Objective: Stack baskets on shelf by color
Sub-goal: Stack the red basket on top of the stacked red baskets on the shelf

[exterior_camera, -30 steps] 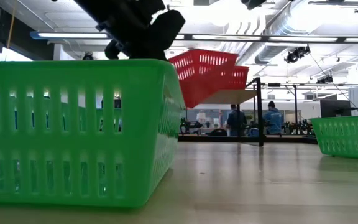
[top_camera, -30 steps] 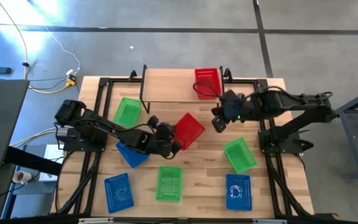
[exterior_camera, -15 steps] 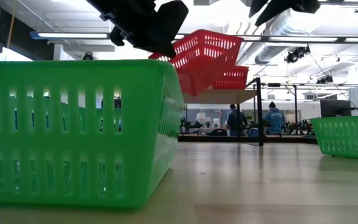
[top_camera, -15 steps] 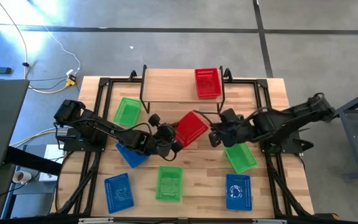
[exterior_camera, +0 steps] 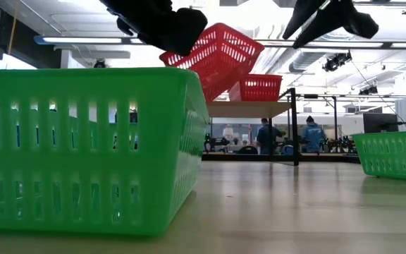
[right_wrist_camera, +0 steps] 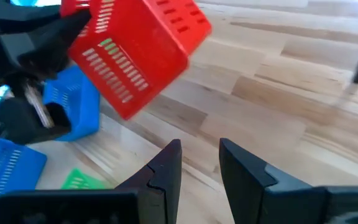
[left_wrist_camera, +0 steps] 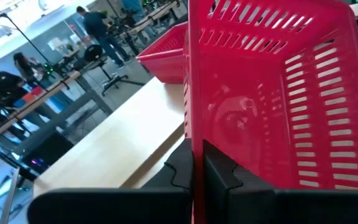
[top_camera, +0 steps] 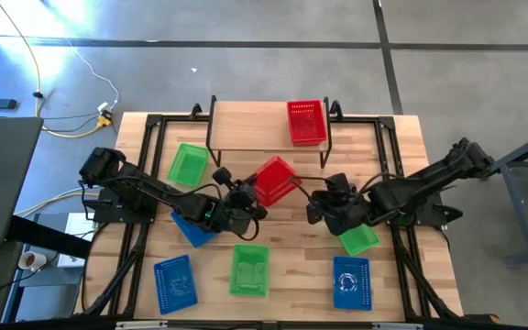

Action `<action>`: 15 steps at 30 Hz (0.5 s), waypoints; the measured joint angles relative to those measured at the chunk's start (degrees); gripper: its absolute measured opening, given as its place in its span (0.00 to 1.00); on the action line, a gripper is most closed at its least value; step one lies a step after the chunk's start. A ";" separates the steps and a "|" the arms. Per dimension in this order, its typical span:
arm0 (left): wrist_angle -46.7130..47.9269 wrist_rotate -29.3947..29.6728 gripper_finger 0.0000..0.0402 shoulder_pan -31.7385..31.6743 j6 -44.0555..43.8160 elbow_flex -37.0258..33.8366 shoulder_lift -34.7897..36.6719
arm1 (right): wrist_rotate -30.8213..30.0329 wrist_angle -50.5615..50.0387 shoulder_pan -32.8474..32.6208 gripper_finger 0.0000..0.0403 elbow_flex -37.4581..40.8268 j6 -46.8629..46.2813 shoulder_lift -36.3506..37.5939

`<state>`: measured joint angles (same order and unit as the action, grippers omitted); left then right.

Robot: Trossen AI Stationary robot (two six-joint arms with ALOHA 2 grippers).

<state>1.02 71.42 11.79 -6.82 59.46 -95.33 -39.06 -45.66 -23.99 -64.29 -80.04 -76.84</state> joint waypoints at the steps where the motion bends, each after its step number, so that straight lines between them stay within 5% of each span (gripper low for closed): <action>1: -0.01 0.02 0.00 -0.02 0.03 0.00 0.00 | -0.33 1.59 0.12 0.24 0.43 0.18 0.00; 15: -5.08 2.91 0.00 -0.15 7.71 0.00 -0.02 | -4.79 18.64 4.06 0.38 6.42 2.19 -0.04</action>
<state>-4.07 74.32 11.64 0.89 59.46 -95.35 -43.85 -27.02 -19.94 -57.87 -77.85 -76.88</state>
